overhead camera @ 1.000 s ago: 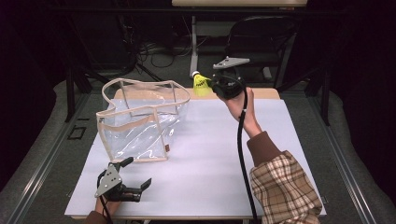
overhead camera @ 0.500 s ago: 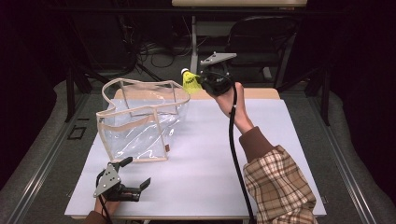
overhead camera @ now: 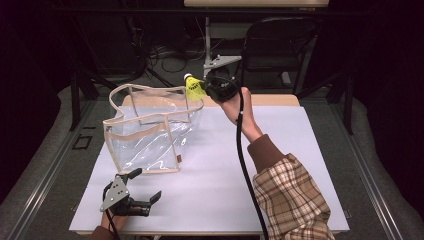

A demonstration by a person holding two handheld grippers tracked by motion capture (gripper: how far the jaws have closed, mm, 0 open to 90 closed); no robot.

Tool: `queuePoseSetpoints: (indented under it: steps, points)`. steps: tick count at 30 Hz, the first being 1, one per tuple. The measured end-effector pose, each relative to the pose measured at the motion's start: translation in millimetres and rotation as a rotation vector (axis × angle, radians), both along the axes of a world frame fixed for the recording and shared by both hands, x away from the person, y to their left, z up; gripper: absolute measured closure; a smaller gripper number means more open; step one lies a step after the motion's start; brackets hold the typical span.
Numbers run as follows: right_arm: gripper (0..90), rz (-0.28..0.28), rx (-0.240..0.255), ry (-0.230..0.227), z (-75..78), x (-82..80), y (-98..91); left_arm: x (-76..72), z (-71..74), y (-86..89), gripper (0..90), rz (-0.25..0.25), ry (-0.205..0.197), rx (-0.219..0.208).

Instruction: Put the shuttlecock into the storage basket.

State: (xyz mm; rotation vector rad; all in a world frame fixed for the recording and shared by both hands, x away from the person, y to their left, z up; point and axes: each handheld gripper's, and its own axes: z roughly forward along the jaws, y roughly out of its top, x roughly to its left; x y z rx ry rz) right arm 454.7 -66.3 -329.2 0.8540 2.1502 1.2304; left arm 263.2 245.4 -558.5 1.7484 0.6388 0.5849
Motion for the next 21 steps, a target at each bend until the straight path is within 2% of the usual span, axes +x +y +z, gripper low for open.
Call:
queuePoseSetpoints:
  steps: [7,15,21]
  points:
    - [90.0,0.013,0.006,0.004,-0.9,0.3,6.3,0.2,0.1,-0.4,0.0,0.0,-0.001,0.003]
    - [90.0,0.028,-0.005,0.008,0.2,4.5,16.8,0.2,0.2,1.2,0.0,0.005,0.001,-0.019]
    - [90.0,0.037,-0.009,0.003,1.8,3.7,22.1,0.0,0.3,1.4,0.0,-0.001,-0.002,-0.012]
